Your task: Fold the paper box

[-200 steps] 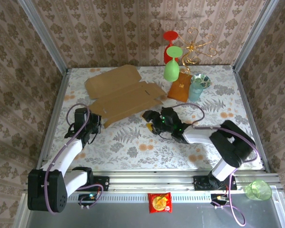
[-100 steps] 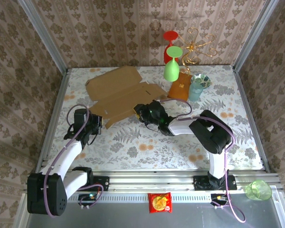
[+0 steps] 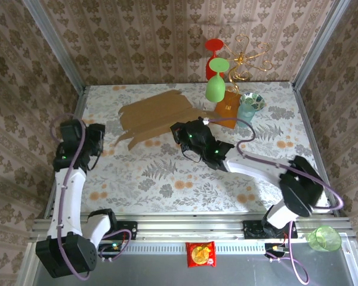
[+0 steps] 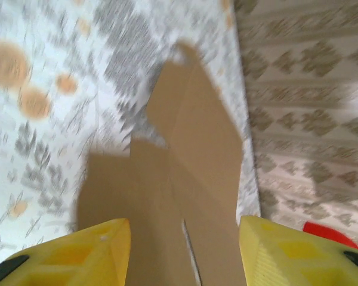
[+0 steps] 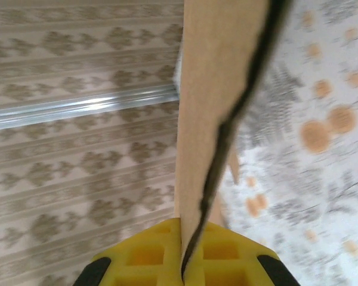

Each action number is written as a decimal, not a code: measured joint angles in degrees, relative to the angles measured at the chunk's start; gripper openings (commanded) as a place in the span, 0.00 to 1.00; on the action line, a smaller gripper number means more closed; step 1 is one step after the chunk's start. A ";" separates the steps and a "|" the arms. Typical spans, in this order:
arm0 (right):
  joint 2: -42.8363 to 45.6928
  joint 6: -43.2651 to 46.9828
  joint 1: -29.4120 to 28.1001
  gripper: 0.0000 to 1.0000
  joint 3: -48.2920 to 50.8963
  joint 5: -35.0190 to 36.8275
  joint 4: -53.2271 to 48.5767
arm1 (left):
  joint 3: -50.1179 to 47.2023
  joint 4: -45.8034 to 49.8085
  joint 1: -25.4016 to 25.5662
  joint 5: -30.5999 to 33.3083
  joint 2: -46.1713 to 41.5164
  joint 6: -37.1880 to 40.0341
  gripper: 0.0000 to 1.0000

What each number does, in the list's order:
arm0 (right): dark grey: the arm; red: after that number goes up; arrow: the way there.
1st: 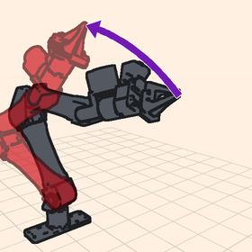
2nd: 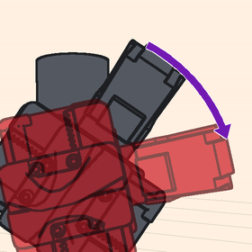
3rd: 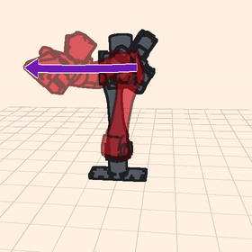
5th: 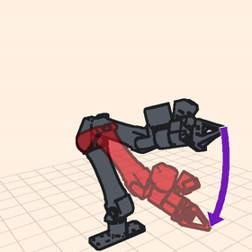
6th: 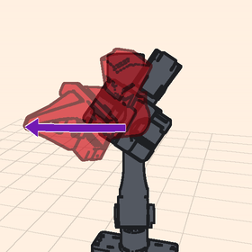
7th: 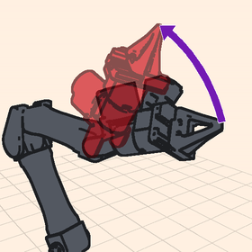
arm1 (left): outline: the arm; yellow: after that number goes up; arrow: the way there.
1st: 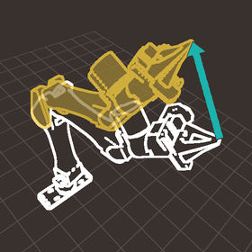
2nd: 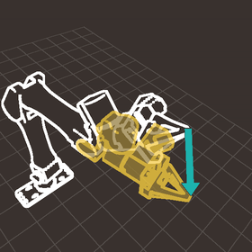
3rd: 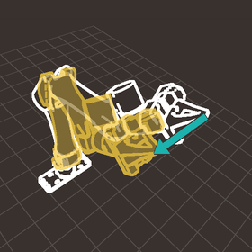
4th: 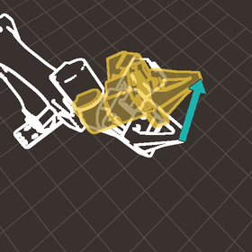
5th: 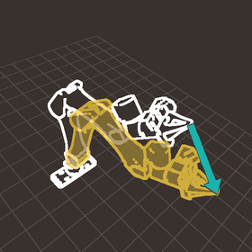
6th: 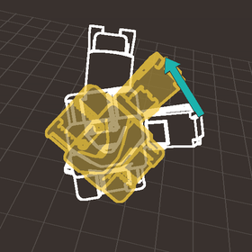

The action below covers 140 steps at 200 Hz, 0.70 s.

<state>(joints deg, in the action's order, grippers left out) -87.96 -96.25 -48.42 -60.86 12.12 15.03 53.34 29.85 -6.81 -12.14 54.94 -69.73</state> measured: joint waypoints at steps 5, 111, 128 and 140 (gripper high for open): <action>1.42 -0.28 -0.52 0.00 -0.50 1.07 -1.05 | 1.55 0.81 -0.44 0.52 0.37 1.36 0.52; 8.15 -6.27 -5.81 0.00 -33.35 15.50 -37.31 | 16.11 10.25 -0.33 7.69 10.84 13.29 0.52; 6.21 -7.17 -5.86 0.00 -44.30 16.11 -43.28 | 18.38 10.58 0.17 8.02 11.69 13.86 0.52; 4.24 -7.48 -5.86 0.00 -50.60 16.48 -46.69 | 19.93 10.69 0.72 8.17 12.50 14.23 0.52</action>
<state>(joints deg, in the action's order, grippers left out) -83.72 -103.72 -54.28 -111.46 28.60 -31.66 73.28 40.53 -6.09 -3.97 67.44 -55.51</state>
